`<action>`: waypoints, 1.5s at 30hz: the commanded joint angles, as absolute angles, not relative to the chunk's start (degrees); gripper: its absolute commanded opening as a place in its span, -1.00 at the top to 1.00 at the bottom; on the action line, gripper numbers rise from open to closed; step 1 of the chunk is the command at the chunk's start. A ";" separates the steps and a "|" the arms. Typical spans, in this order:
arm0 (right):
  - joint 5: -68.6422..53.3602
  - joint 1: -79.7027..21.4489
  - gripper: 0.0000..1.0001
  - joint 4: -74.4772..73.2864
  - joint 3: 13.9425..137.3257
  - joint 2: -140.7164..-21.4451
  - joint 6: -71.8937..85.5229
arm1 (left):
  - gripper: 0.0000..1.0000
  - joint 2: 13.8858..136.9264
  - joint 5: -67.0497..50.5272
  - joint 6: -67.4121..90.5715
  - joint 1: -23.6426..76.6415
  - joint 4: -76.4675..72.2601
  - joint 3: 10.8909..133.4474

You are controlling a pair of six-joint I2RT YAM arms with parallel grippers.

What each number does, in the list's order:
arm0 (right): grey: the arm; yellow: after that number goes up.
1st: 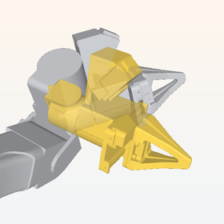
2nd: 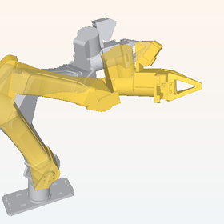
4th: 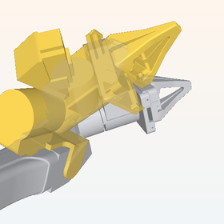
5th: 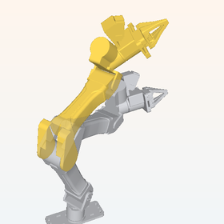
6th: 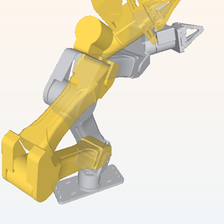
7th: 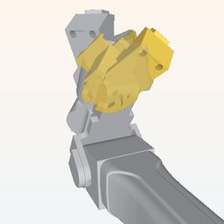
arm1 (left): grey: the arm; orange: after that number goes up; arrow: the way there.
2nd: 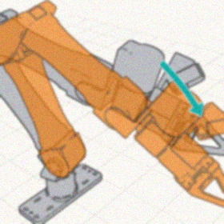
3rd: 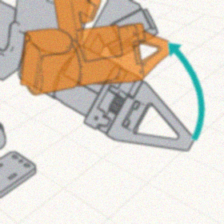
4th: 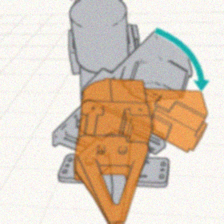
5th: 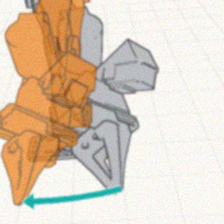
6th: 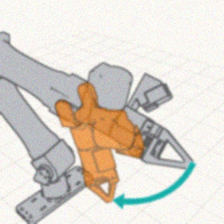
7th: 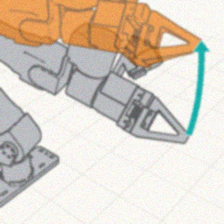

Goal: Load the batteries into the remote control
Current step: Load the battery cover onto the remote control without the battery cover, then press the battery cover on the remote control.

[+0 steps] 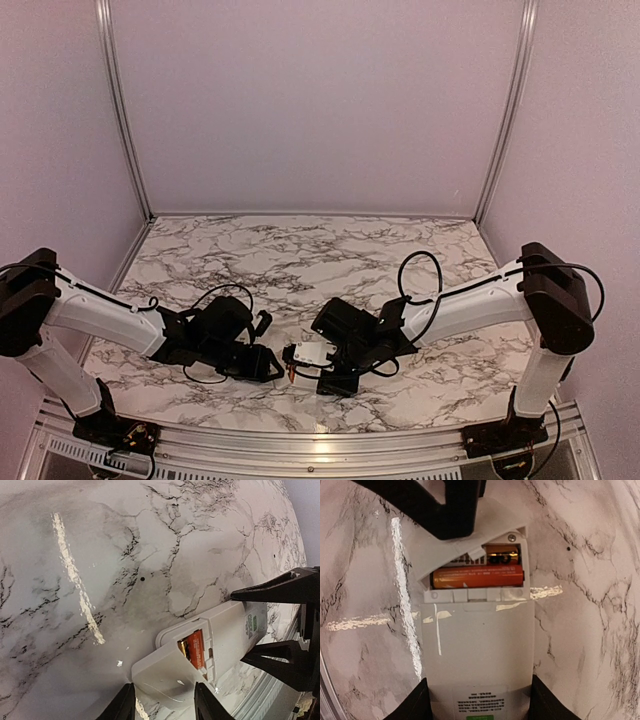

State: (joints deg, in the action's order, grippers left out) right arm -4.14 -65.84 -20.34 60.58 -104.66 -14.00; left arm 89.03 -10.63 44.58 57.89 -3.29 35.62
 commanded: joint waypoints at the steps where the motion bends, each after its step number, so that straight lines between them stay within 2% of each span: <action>1: -4.32 -65.68 0.38 -21.57 61.18 -105.39 -15.62 | 0.16 89.75 -10.76 43.97 58.40 -1.69 36.82; 5: -5.75 -65.66 0.42 -21.02 60.39 -104.79 -16.72 | 0.15 90.04 -11.48 45.43 58.45 -5.36 35.80; 16: -6.81 -65.05 0.58 -20.88 59.51 -104.26 -18.02 | 0.13 92.86 -10.70 41.54 58.66 -2.15 39.24; 28: -7.40 -63.92 0.63 -20.75 59.42 -103.97 -18.63 | 0.34 92.89 -12.27 37.18 60.12 -0.10 37.80; 37: -7.94 -63.41 0.70 -20.75 59.49 -103.96 -18.19 | 0.33 94.40 -10.73 36.87 60.82 3.05 35.66; 45: -7.47 -63.61 0.74 -20.55 58.96 -103.76 -19.35 | 0.32 98.43 -6.65 36.45 61.00 6.61 38.89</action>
